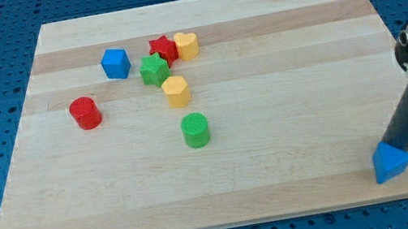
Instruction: Push green circle near to blue triangle
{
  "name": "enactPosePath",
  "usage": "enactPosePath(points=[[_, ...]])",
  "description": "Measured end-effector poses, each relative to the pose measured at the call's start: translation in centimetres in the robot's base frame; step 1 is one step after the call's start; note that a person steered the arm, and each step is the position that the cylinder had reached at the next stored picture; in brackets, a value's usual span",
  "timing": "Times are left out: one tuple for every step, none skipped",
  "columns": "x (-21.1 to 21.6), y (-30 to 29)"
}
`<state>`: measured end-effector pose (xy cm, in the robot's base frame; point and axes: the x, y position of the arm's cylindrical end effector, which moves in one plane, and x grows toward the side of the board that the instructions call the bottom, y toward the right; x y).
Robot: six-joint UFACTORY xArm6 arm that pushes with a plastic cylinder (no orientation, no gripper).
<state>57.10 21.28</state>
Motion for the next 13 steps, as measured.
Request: enactPosePath(points=[[-3.1,0.0],[-6.2,-0.2],[-6.4,-0.2],[-10.1,-1.5],[-12.2,-4.9],[-12.8,-10.2],[-12.6,-14.6],[-12.5,-18.9],[-12.0,-22.6],[-11.7,-25.9],[-10.0,-28.0],[-7.3,-26.4],[-7.1,-22.6]])
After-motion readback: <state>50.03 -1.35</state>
